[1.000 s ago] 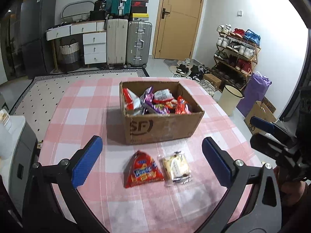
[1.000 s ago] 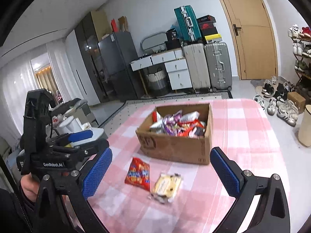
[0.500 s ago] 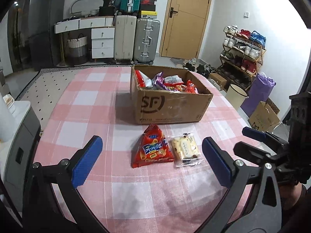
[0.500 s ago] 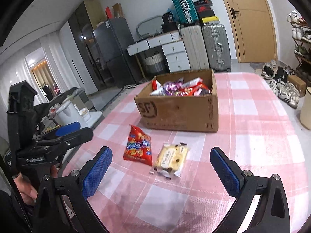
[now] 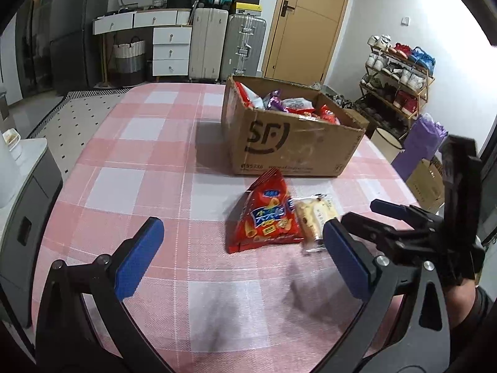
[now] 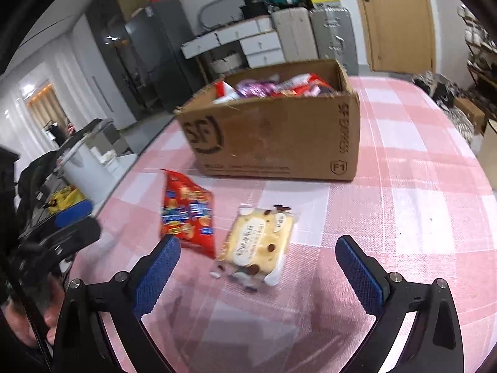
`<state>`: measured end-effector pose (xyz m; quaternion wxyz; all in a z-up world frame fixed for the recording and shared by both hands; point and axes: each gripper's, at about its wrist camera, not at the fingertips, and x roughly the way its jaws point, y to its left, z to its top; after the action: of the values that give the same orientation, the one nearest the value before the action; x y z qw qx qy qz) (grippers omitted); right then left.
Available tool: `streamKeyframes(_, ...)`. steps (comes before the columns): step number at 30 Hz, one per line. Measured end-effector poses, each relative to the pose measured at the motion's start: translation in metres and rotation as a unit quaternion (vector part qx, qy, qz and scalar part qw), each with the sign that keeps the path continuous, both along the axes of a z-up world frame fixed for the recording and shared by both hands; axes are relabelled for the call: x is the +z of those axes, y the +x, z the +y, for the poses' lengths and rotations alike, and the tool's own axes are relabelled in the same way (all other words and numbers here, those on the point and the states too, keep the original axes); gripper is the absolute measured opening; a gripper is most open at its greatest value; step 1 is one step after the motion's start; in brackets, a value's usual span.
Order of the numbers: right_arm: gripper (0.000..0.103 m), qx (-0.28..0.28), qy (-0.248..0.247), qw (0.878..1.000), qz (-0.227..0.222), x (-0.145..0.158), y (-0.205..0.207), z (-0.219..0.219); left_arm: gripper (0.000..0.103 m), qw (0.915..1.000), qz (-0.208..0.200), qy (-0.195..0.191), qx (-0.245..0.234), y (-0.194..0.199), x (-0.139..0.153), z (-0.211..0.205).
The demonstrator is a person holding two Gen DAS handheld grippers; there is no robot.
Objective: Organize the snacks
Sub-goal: 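Move both grippers back toward the red chip bag and cream bun, then close the right gripper on the wrapped cream bun and lift it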
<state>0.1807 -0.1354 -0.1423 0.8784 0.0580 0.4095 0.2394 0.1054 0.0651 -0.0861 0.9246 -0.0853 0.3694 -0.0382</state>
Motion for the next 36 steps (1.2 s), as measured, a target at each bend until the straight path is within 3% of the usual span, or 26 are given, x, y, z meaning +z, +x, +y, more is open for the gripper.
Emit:
streamKeyframes(8, 0.096, -0.004, -0.033, 0.999, 0.029, -0.024, 0.030, 0.021, 0.102, 0.9998, 0.013, -0.013, -0.012, 0.010, -0.018, 0.002)
streamKeyframes(12, 0.083, 0.001, -0.062, 0.997, 0.035, -0.034, 0.038, 0.035, 0.102, 0.9996, 0.018, -0.021, -0.009, 0.012, -0.023, 0.007)
streamKeyframes(16, 0.082, 0.002, -0.092, 0.995, 0.024, -0.035, 0.040, 0.048, 0.102, 0.9991, 0.026, -0.034, -0.008, 0.014, -0.030, 0.012)
streamKeyframes(20, 0.074, 0.021, -0.156, 0.987, 0.001, -0.038, 0.037, 0.071, 0.102, 0.9988, 0.029, -0.038, -0.009, 0.013, -0.034, 0.014)
streamKeyframes(21, 0.066, 0.028, -0.157, 0.987, -0.007, -0.037, 0.035, 0.074, 0.102, 0.9988, 0.029, -0.039, -0.008, 0.013, -0.034, 0.014)
streamKeyframes(23, 0.060, 0.038, -0.159, 0.987, -0.009, -0.036, 0.035, 0.078, 0.102, 0.9987, 0.029, -0.041, -0.007, 0.013, -0.035, 0.016)
streamKeyframes(36, 0.059, 0.034, -0.079, 0.996, -0.006, -0.016, 0.026, 0.041, 0.102, 0.9987, 0.035, -0.038, 0.003, 0.012, -0.034, 0.018)
